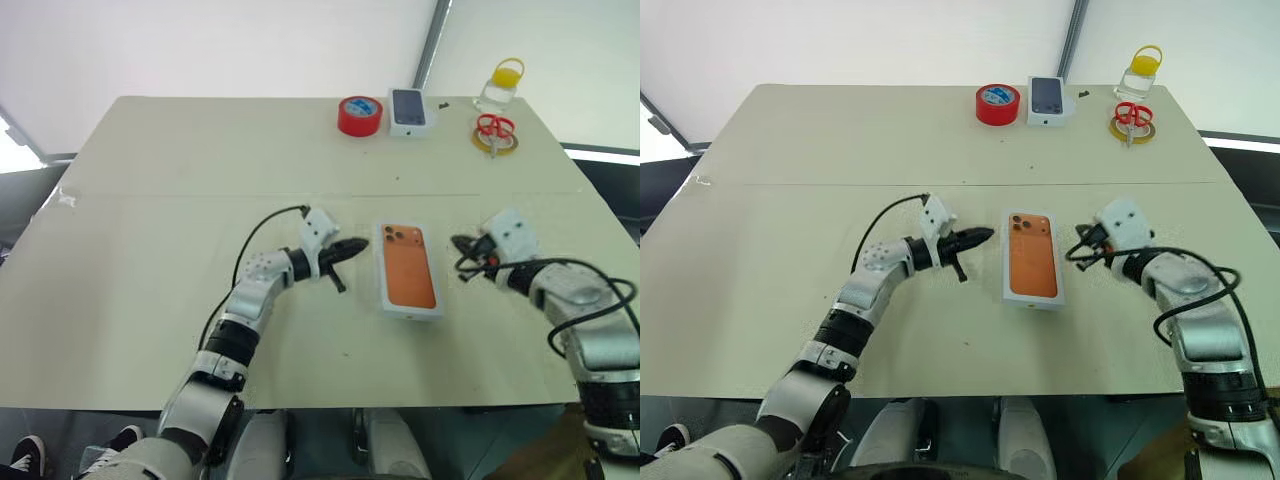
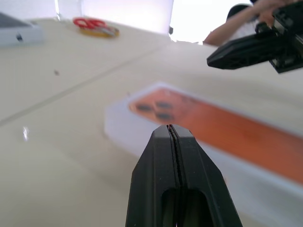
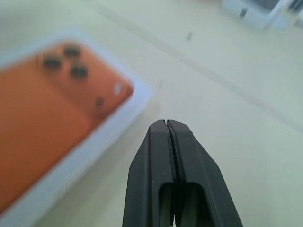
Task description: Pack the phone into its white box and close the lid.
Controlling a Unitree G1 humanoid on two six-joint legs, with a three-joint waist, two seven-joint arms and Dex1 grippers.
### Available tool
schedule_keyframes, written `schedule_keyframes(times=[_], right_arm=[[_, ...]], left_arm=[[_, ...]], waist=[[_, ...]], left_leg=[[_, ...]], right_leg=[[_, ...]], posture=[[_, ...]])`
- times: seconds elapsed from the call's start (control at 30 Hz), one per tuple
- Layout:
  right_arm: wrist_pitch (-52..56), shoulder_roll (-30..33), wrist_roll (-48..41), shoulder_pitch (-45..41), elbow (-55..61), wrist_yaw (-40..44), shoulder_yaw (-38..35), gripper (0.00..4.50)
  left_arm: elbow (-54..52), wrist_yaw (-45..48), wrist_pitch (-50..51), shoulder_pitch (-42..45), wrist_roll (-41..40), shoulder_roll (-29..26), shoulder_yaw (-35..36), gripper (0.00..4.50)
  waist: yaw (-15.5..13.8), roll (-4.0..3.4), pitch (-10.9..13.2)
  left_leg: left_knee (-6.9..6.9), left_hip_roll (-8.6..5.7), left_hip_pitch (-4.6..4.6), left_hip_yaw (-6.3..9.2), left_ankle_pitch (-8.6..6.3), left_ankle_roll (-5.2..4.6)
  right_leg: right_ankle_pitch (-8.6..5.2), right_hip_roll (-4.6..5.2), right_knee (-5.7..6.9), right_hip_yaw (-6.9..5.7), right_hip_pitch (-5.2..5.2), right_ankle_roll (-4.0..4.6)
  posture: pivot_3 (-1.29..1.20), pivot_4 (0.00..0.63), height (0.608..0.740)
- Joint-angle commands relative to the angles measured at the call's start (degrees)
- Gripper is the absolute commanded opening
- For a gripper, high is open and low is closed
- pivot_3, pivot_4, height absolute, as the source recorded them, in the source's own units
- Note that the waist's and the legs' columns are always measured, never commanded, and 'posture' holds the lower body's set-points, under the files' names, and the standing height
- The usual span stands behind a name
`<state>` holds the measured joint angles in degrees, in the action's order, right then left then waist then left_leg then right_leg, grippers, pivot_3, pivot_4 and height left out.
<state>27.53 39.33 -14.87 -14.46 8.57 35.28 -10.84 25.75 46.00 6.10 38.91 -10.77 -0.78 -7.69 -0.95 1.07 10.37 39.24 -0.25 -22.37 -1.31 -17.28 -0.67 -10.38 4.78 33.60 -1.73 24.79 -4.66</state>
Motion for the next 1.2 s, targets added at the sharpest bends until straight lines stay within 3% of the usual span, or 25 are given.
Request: schedule_keyframes(times=[0.03,0.23,0.43,0.47,0.57,0.67,0.77,0.8,1.0,1.2], right_arm=[[0.3,-0.5,-4.4,1.1,3.2,4.6,0.1,0.04],[-2.1,5.8,4.9,10.3,5.7,9.1,12.5,0.04],[-1.9,5.1,4.3,12.1,7.2,8.7,12.2,0.04],[-0.8,4.2,2.5,11.5,7.1,8.9,11.0,0.01],[-0.7,1.1,-3.5,8.5,7.1,9.4,5.9,0.91],[0.7,-0.6,-10.5,5.8,7.9,11.2,0.9,2.40],[-2.3,1.7,-10.0,6.6,7.5,13.8,-0.3,4.01],[-3.1,2.9,-9.0,7.2,7.3,14.5,-0.3,4.47],[-4.3,8.6,-9.4,10.9,2.3,19.5,-3.8,4.47],[-10.8,11.8,-11.3,16.4,-2.2,29.0,-10.0,4.47]], left_arm=[[0.5,-1.6,1.3,4.2,-0.7,3.6,-0.8,0.00],[13.8,-3.0,-0.5,7.0,9.4,3.5,-8.6,0.00],[16.1,-1.6,0.6,5.2,10.4,1.0,-8.7,0.00],[15.5,-0.9,1.2,4.8,9.3,0.7,-7.8,0.26],[9.0,1.6,3.3,3.2,4.6,-0.8,-4.3,1.40],[1.2,3.4,4.0,0.8,2.3,-4.9,-1.8,2.92],[-5.2,4.9,3.1,-2.9,1.8,-11.0,0.0,4.45],[-7.6,5.7,2.6,-4.6,1.3,-13.2,0.8,4.47],[-22.2,8.8,13.3,-13.4,-8.7,-25.0,10.7,4.47],[-26.8,8.1,11.8,-23.7,-9.3,-32.7,16.6,4.47]], waist=[[-0.1,0.00,0.0],[0.4,-0.09,-0.1],[0.2,0.41,-0.7],[0.3,0.43,-0.7],[0.5,0.41,-0.8],[0.7,0.15,-0.6],[0.3,0.07,-0.6],[0.2,0.06,-0.6],[0.2,0.04,-0.6],[0.2,-0.01,-0.6]], left_leg=[[0.00,-0.01,0.00,0.00,0.00,0.00],[0.00,-0.14,0.11,-0.03,-0.05,-0.09],[-0.05,0.09,0.56,0.03,-0.09,-0.11],[-0.07,0.11,0.61,0.03,-0.09,-0.11],[-0.11,0.17,0.68,-0.01,-0.11,-0.15],[-0.14,0.20,0.62,-0.03,-0.11,-0.15],[-0.12,0.16,0.43,-0.03,-0.11,-0.14],[-0.12,0.16,0.40,-0.03,-0.11,-0.14],[-0.04,-0.02,0.24,-0.03,-0.11,-0.14],[-0.04,-0.06,0.29,-0.08,-0.11,-0.14]], right_leg=[[0.00,0.00,-0.03,-0.01,-0.03,0.00],[-0.01,0.00,-0.11,0.00,-0.14,0.00],[-0.18,-0.10,-0.14,-0.06,-0.53,0.16],[-0.19,-0.10,-0.16,-0.05,-0.57,0.15],[-0.16,-0.11,-0.14,-0.03,-0.57,0.18],[-0.14,-0.13,-0.05,0.01,-0.41,0.17],[-0.08,-0.11,0.02,0.04,-0.24,0.08],[-0.06,-0.11,0.02,0.03,-0.22,0.05],[-0.15,0.16,-0.08,0.02,-0.20,0.21],[-0.16,0.24,-0.09,0.02,-0.23,0.19]], posture=[[0.00,0.150,0.739],[0.00,0.150,0.739],[0.00,0.150,0.739],[0.00,0.150,0.739],[0.00,0.150,0.739],[0.00,0.150,0.739],[0.00,0.150,0.739],[0.00,0.150,0.739],[0.00,0.150,0.739],[0.00,0.150,0.739]])
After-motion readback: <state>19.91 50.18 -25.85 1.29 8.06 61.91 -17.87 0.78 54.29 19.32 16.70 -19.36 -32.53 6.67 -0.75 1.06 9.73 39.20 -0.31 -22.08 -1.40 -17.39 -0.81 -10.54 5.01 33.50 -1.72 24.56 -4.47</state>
